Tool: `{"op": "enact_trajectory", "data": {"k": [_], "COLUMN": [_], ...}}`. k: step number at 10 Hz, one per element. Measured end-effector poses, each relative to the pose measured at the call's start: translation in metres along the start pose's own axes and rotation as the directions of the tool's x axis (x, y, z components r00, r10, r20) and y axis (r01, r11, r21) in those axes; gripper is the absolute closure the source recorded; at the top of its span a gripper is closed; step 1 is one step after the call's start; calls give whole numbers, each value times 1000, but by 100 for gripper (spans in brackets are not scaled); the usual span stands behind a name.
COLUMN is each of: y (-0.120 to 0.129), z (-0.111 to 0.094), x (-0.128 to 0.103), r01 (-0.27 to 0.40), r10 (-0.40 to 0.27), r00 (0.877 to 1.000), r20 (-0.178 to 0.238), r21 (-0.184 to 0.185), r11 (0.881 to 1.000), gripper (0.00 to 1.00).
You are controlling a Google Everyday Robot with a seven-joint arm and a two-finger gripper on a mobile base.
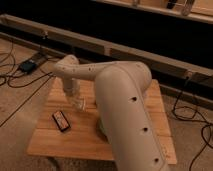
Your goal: Place the white sponge in the ceramic bowl
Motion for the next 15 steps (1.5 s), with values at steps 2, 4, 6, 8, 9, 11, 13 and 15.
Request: {"op": "enact_trajectory", "data": {"k": [2, 4, 6, 8, 9, 11, 13, 15], "y": [4, 3, -5, -16, -19, -26, -31, -38], "z": [-6, -13, -19, -23, -24, -23, -19, -12], "x": [28, 63, 99, 135, 147, 175, 194, 209], "r01": [-75, -168, -267, -356, -385, -450, -500, -545], "r10": [75, 168, 266, 355, 384, 450, 500, 546], "r00": [997, 985, 963, 934, 923, 893, 866, 838], "r20": [12, 24, 33, 34, 31, 15, 0, -8], "r21": [-7, -6, 2, 12, 14, 22, 30, 39], "r11": [997, 986, 964, 935, 923, 893, 866, 837], "gripper": [100, 100, 100, 100, 100, 97, 81, 61]}}
